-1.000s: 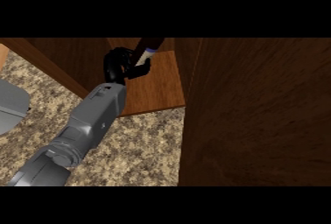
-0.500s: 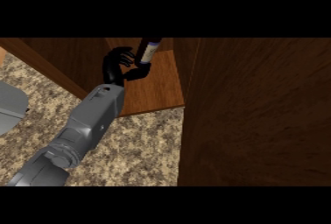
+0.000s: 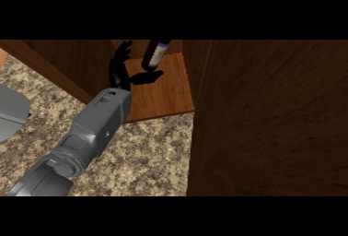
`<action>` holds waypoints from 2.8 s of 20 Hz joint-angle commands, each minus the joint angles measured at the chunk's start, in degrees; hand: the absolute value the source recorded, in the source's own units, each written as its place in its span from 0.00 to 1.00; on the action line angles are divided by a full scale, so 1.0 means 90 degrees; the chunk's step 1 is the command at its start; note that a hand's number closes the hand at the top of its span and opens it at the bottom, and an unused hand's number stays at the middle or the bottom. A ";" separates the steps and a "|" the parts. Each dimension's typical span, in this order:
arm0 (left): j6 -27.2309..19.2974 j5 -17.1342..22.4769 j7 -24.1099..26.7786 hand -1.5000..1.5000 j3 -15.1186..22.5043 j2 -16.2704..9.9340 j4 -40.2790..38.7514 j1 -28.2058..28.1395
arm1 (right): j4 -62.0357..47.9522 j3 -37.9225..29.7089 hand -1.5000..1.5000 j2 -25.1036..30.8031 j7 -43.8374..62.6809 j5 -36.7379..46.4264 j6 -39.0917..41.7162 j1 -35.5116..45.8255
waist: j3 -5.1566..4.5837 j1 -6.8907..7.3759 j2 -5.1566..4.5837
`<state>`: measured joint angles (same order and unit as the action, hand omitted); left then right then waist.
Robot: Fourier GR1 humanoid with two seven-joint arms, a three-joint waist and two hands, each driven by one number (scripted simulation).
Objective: Pick up the wine, place it into the cabinet and close the cabinet
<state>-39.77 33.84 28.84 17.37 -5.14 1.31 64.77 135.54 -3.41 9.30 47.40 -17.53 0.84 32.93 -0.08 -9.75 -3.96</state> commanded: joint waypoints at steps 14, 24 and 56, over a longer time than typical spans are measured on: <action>0.2471 -0.0125 0.0609 0.00 0.0103 -0.0581 0.0543 0.0040 | 0.0154 -0.0056 0.00 0.0011 0.0109 -0.0042 -0.0146 -0.0001 | -0.0017 0.0420 0.0185; 0.4303 0.0396 0.1154 0.00 -0.0522 -0.0189 0.1263 -0.0149 | 0.0176 -0.0238 0.00 0.0275 0.0464 0.0079 -0.0451 0.0119 | 0.0003 0.0927 0.0404; -0.0265 -0.0633 -0.1428 0.00 0.2820 0.0566 0.9730 -0.4238 | 0.0189 0.0194 0.00 0.0577 0.0812 0.0488 -0.1032 0.0484 | 0.0006 0.1143 0.0478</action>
<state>-38.28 29.90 16.60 39.61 -0.93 80.52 31.42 137.03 -1.43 14.20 53.90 -13.20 -7.48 34.62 0.06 0.55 0.38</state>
